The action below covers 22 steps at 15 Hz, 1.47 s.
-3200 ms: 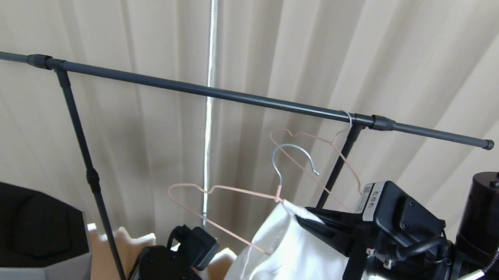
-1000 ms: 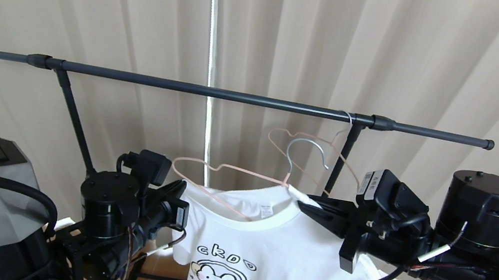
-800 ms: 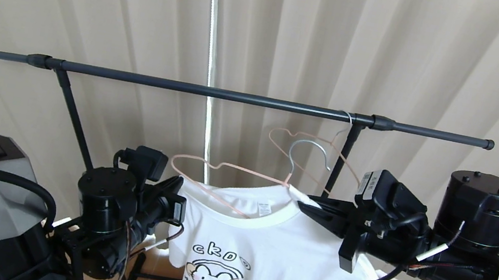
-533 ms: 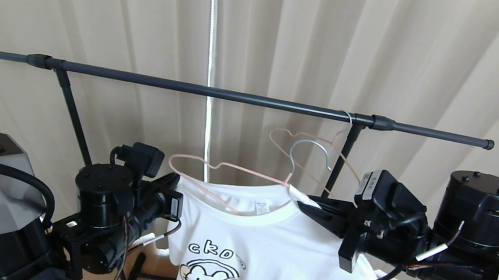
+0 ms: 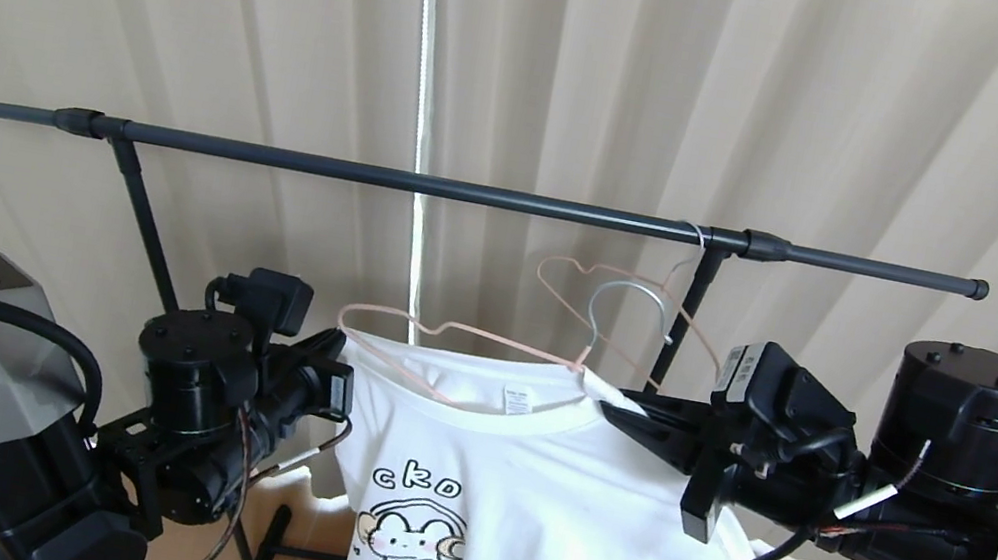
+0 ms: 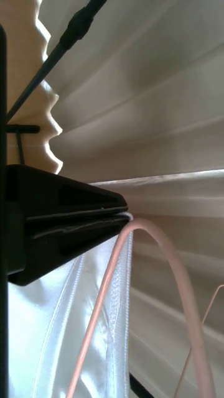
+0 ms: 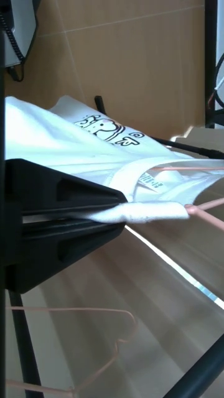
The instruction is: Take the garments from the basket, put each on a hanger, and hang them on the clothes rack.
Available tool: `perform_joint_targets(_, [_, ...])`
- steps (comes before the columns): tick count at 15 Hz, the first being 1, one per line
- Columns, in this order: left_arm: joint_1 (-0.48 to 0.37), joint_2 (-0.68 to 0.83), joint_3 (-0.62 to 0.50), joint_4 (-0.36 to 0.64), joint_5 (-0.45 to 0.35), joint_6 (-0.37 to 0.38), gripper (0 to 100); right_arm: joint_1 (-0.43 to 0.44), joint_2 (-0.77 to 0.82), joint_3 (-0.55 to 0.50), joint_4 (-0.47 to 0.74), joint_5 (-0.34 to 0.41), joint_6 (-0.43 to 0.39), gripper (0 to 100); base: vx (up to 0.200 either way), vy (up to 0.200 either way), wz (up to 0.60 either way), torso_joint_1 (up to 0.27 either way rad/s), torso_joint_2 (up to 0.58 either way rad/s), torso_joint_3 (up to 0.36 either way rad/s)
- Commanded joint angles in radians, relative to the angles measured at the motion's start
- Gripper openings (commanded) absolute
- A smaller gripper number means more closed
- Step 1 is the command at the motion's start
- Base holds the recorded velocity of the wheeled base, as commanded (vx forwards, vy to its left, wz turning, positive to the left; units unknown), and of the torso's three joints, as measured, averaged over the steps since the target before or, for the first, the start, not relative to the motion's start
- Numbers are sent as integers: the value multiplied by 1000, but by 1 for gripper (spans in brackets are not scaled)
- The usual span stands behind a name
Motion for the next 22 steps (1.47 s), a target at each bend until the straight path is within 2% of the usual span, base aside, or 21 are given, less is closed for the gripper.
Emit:
perform_joint_targets(1, [4, -2, -1, 0, 1, 0, 0, -7, -3, 0, 0, 0, -5, 0, 0, 0, 0, 0, 0, 0])
perform_joint_targets(6, [21, -12, -17, 1, 1, 1, 0, -13, -2, 5, 0, 0, -21, 0, 0, 0, 0, 0, 0, 0])
perform_joint_targets(12, [64, -77, -55, 118, -53, 12, 0, -12, 1, 14, 0, 0, -33, 0, 0, 0, 0, 0, 0, 0])
perform_joint_targets(15, [70, -85, -145, 233, -53, 18, 0, -13, 3, 16, 0, 0, -33, 0, 0, 0, 0, 0, 0, 0])
perform_joint_targets(16, [72, -91, -153, 244, -53, 18, 0, -13, 3, 17, 0, 0, -33, 0, 0, 0, 0, 0, 0, 0])
perform_joint_targets(19, [85, -161, -231, 417, -90, 18, 0, -13, 6, 17, 0, 0, -40, 0, 0, 0, 0, 0, 0, 0])
perform_joint_targets(22, [101, -193, -274, 521, -105, 18, 0, -12, 12, 17, 1, -1, -40, 0, 0, 0, 0, 0, 0, 0])
